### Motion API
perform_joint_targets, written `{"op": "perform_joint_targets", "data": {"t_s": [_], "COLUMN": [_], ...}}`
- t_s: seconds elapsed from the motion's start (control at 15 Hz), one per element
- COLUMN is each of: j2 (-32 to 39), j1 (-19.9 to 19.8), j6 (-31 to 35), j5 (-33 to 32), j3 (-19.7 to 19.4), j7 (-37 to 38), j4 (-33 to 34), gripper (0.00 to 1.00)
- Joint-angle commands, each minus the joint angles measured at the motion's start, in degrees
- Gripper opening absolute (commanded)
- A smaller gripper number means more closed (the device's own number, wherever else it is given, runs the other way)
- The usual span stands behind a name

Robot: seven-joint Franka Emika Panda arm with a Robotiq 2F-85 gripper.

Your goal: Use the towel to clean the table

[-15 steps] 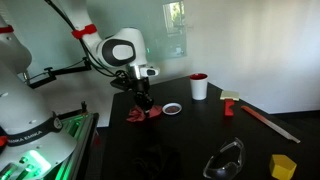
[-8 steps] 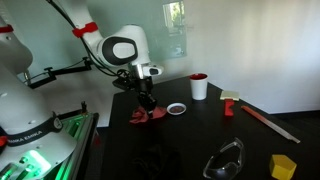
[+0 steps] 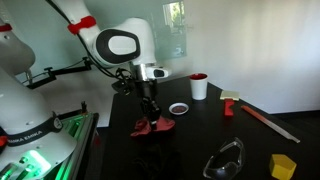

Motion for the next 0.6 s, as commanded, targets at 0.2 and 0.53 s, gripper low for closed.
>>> {"op": "perform_joint_targets", "data": {"t_s": [0.2,0.53], "j2": [-2.1,-0.28], "j1": [-2.01,0.55], "j6": [-2.46,-2.21], "j5": [-7.07,-10.14], "j3": [-0.06,3.14], "j7": [0.8,2.25], "j4": [0.23,-0.18], "gripper": [0.02,0.02]}}
